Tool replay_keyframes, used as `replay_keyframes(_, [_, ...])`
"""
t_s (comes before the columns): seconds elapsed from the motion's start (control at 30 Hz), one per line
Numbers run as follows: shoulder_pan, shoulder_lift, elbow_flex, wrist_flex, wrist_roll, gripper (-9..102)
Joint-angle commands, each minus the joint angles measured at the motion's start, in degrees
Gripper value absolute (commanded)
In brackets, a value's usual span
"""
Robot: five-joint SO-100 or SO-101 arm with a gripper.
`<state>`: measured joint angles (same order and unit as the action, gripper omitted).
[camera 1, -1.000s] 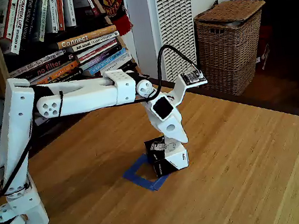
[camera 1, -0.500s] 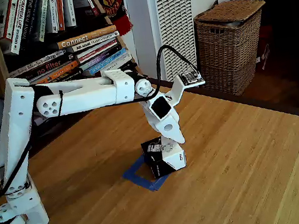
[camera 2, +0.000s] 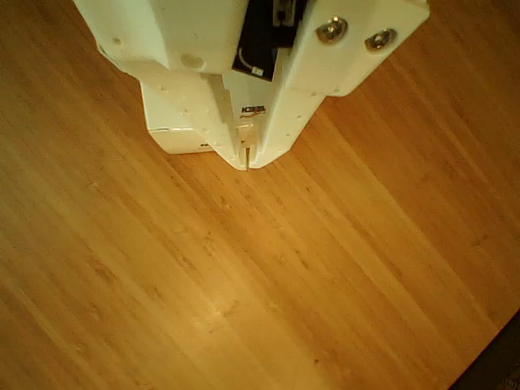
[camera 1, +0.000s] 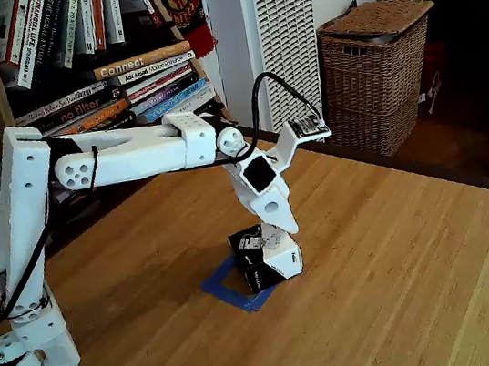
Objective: Push the box on top of the target
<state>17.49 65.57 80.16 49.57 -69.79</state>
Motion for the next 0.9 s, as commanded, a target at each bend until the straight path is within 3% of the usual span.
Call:
replay_keyframes(0.0, [-0.62,4.04,0.09,0.26,-0.09,0])
replay_keyframes(0.87, [-1.41,6.24,2.29,0.53,0.0,0])
